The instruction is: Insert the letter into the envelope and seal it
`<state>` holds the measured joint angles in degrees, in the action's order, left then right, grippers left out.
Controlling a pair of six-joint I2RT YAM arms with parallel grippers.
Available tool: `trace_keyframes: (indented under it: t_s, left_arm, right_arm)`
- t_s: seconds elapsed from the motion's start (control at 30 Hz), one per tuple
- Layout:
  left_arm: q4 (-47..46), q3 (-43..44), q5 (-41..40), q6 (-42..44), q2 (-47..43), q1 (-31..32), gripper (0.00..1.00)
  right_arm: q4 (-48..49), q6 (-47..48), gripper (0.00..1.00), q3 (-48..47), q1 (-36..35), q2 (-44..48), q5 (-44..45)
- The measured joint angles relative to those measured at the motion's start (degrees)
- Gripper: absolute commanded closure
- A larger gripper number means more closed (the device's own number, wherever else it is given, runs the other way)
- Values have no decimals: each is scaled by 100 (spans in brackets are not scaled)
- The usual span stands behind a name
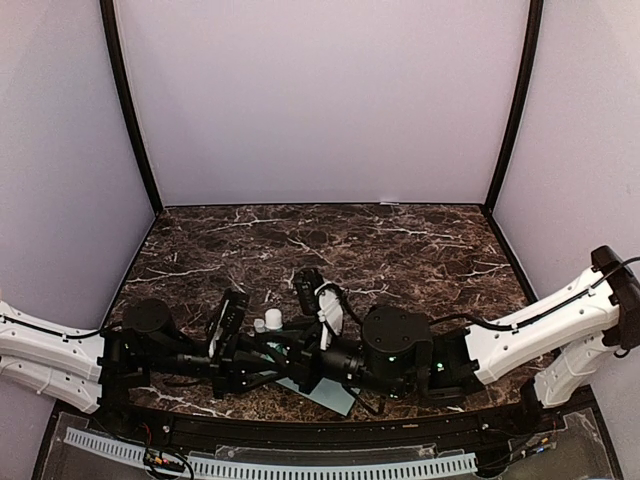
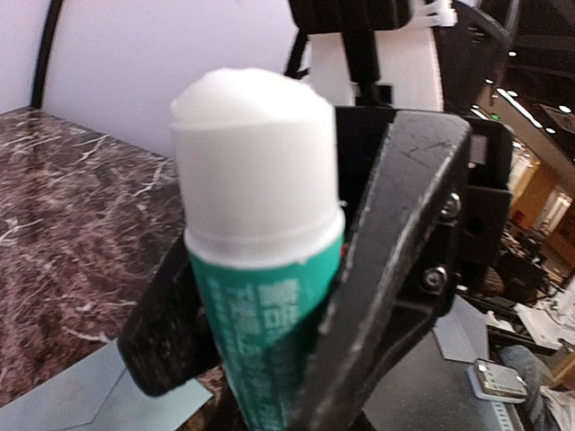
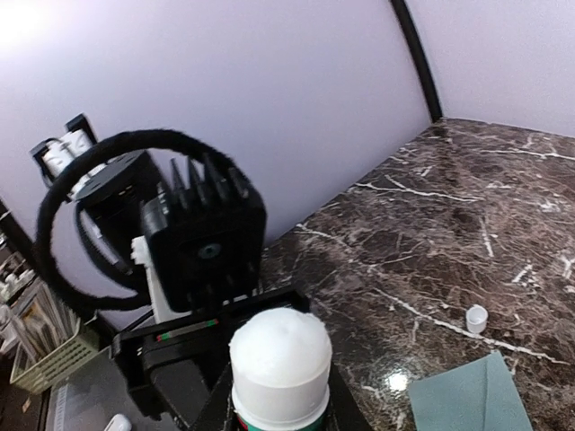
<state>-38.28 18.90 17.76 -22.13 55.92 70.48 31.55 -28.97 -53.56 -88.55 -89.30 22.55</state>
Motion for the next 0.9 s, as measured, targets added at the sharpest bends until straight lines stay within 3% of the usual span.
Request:
trace_keyframes:
  t_s: [0.13,0.27,0.37,0.57,0.7,0.9]
  left_arm:
    - [-560,-68,1012,-144,-22,-31,99]
    - [-896,-105,1572,-219,-28,-28,99]
    - [-1010,-105,1593,-232,-68,-9,100]
    - [-909,-129,859,-203,-313,7,100]
    - [-846,-201,404,-203,-409,9,100]
    - [-811,-271,138,-195,-455,20,100]
  right_arm:
    - [345,289,100,101,0,164,-946]
    - [570,393,51,98,-9,177,-1432]
    - [522,424,42,98,-11,177,-1456]
    - [433,315,50,96,-26,177,-1093]
    - [435,271,64,90,-66,157,-896]
    - [457,264,93,-44,-116,15,-599]
